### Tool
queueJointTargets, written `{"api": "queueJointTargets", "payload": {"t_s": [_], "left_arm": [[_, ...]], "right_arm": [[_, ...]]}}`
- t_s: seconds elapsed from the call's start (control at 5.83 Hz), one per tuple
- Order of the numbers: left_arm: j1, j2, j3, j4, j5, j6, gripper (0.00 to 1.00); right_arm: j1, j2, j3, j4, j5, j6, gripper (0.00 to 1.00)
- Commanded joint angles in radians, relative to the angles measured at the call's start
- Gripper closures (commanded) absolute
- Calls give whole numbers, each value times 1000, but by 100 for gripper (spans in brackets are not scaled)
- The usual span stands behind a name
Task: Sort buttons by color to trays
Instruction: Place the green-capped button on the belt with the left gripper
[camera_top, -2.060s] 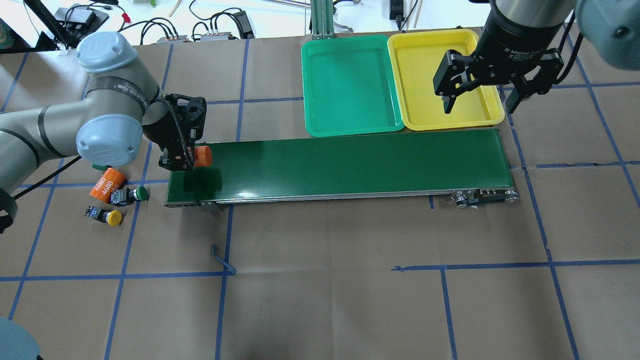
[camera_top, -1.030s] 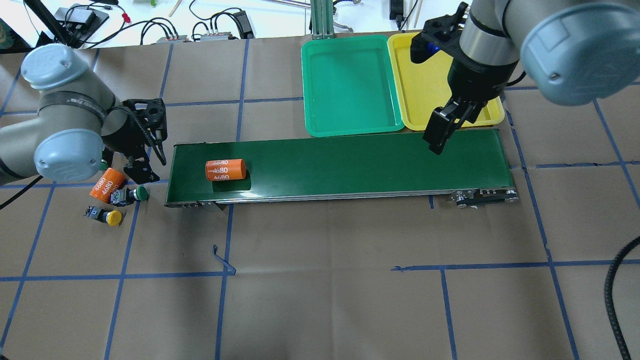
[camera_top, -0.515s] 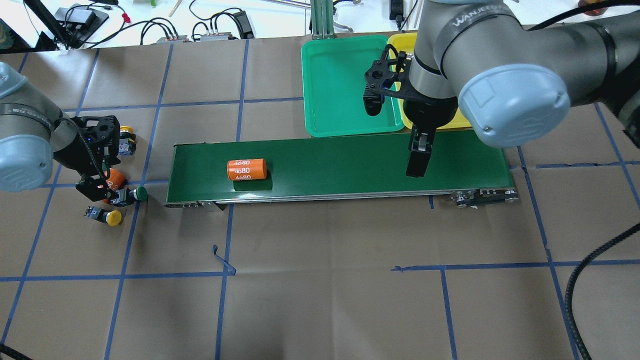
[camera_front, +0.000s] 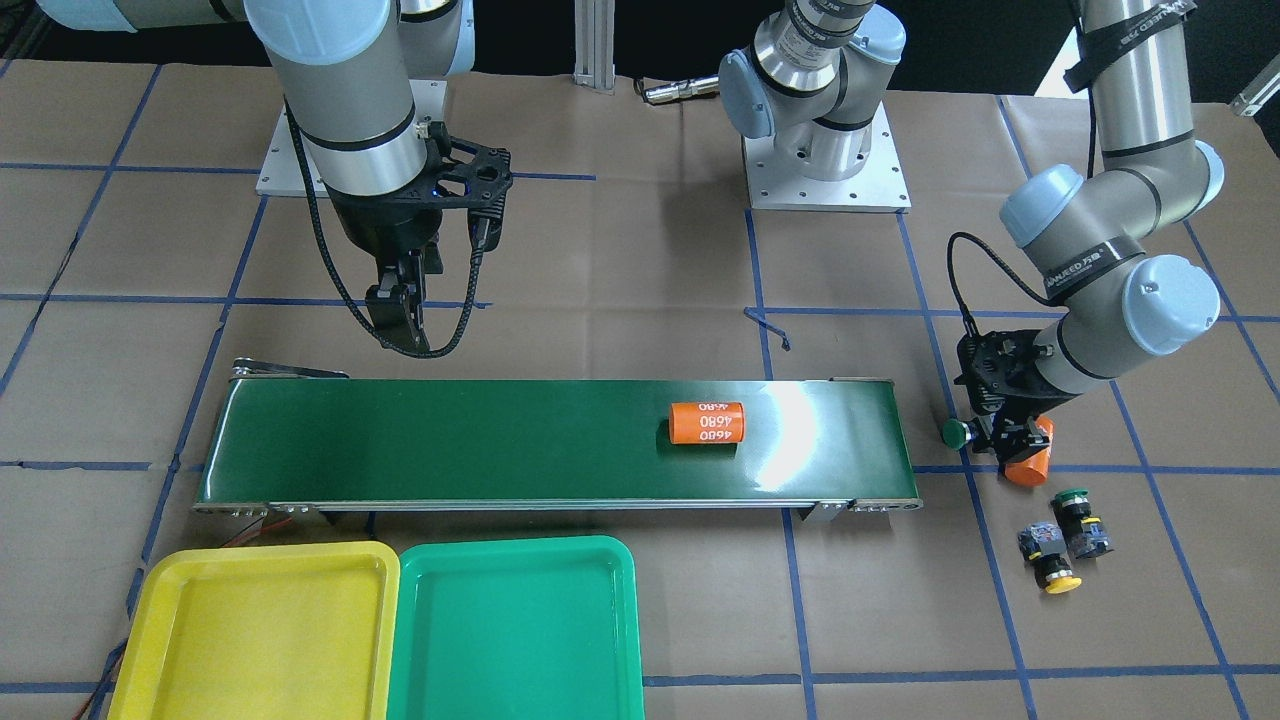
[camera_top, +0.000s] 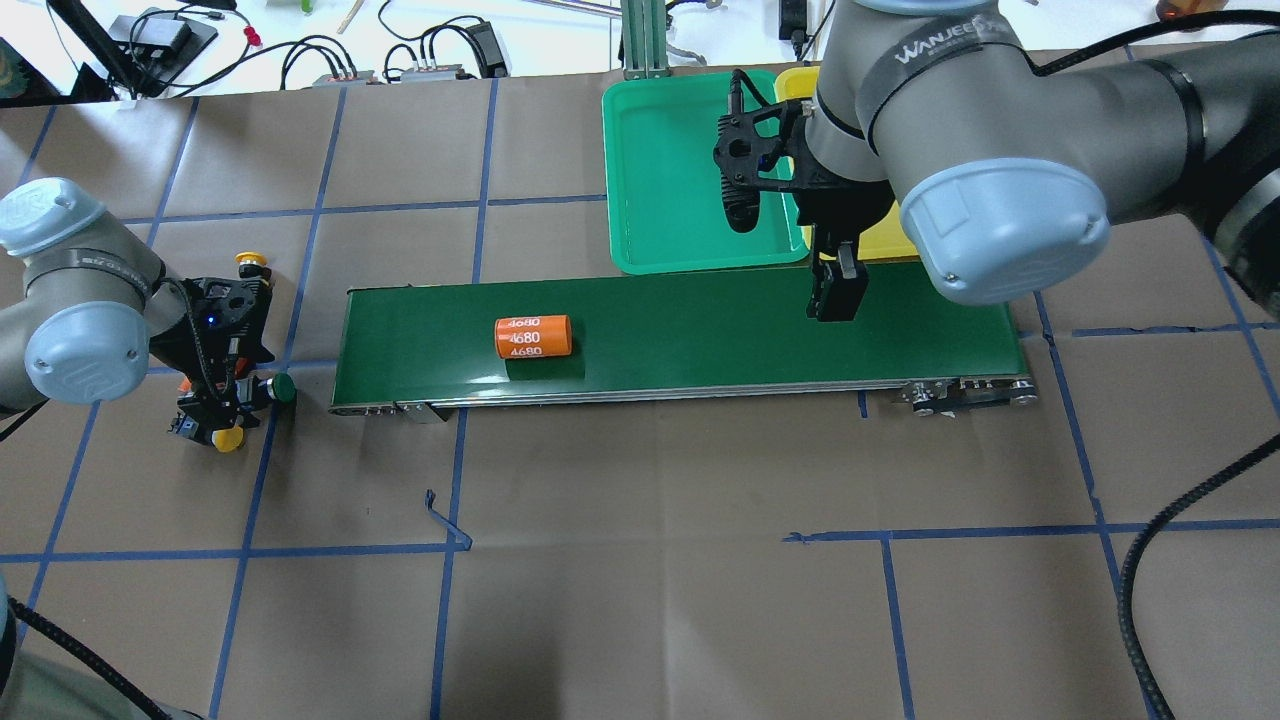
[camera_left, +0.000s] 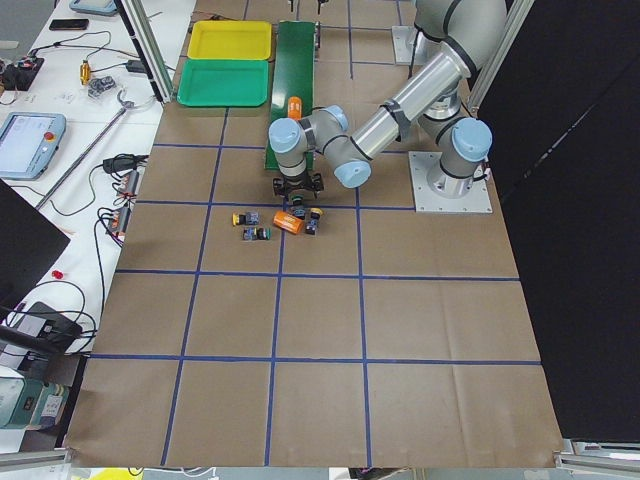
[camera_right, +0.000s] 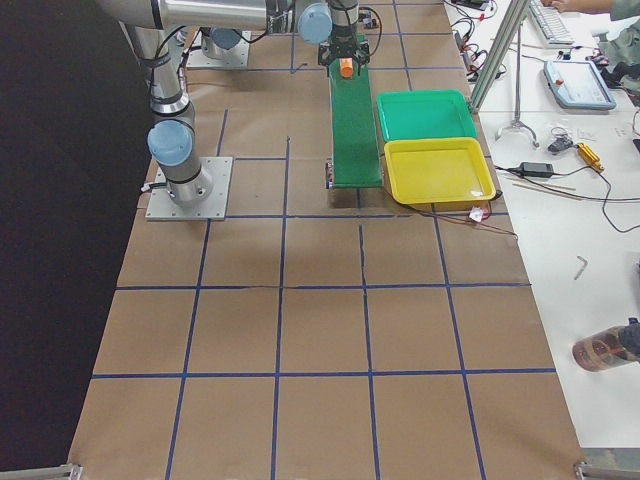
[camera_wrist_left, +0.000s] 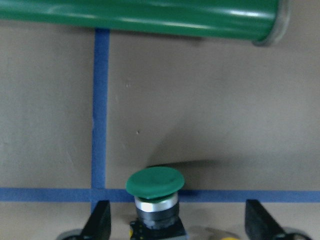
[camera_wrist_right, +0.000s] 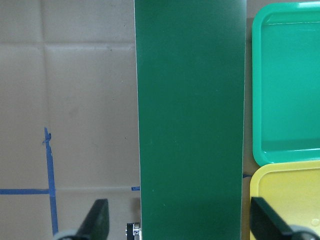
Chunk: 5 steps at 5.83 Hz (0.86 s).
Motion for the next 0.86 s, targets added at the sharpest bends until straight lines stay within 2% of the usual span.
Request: {"api": "queueJointTargets", "payload": {"t_s": [0.0,0.17,0.34,0.52,0.69], "left_arm": [[-4,-39,-3,59,5,42,40],[-7,-30,-3,58,10,30,90],[-11,-19,0,59,12,4,99],[-25,19,17,26,10,-39,99],[-86,78,56,-81,10,-123,100]], "right_arm": [[-2,-19,47,-3,4,-7,0],[-2,-37,45,-6,0,-9,0],[-2,-37,42,-6,1,-9,0],[-2,-37,48,-5,3,-7,0],[-2,-37,52,-5,-5,-7,0]]}}
